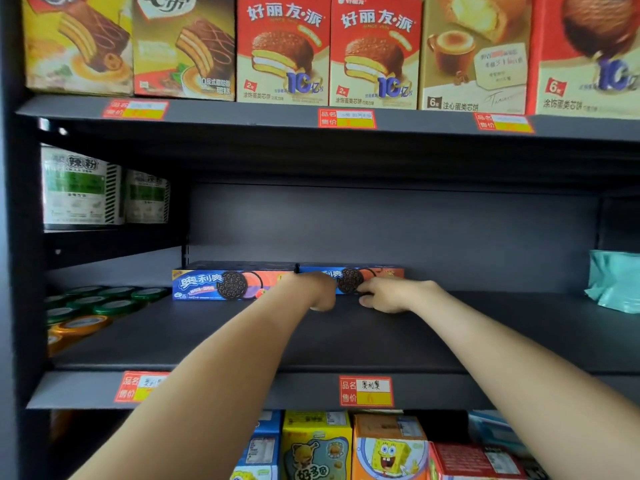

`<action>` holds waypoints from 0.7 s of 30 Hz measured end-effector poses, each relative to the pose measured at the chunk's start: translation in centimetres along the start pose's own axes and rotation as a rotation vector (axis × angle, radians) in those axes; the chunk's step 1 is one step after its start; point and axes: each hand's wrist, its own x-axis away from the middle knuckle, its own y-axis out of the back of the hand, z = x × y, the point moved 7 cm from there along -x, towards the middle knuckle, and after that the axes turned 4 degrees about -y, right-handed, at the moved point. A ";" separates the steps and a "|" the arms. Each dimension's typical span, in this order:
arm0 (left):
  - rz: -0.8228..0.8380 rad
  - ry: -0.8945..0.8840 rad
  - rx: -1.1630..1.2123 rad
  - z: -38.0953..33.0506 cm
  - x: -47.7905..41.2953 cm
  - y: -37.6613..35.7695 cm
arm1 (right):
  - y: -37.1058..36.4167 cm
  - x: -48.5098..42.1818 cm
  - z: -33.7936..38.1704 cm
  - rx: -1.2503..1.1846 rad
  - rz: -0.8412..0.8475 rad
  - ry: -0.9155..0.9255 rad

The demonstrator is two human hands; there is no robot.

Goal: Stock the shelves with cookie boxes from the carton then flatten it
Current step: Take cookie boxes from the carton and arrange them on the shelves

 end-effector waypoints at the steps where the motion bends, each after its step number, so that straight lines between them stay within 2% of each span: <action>1: -0.027 0.000 0.033 -0.2 0.6 0.4 | 0.3 0.5 0.2 -0.003 -0.022 0.008; 5: -0.204 -0.016 0.149 -2.1 5.3 2.5 | 2.5 4.7 1.3 -0.105 -0.192 0.061; 8: -0.450 -0.065 0.120 -4.4 11.1 4.1 | 4.2 10.5 1.7 -0.236 -0.410 0.092; 11: -0.680 -0.140 0.275 -6.2 16.6 4.0 | 4.5 17.6 2.3 -0.281 -0.650 0.131; 15: -0.895 -0.232 0.483 -8.7 22.0 1.3 | 2.5 25.6 3.1 -0.277 -0.875 0.138; 18: -0.976 -0.303 0.647 -11.0 25.1 -1.5 | -0.6 29.4 3.3 -0.278 -0.921 0.129; 21: -0.899 -0.325 0.765 -13.6 26.4 -6.2 | -5.4 31.9 2.7 -0.304 -0.873 0.100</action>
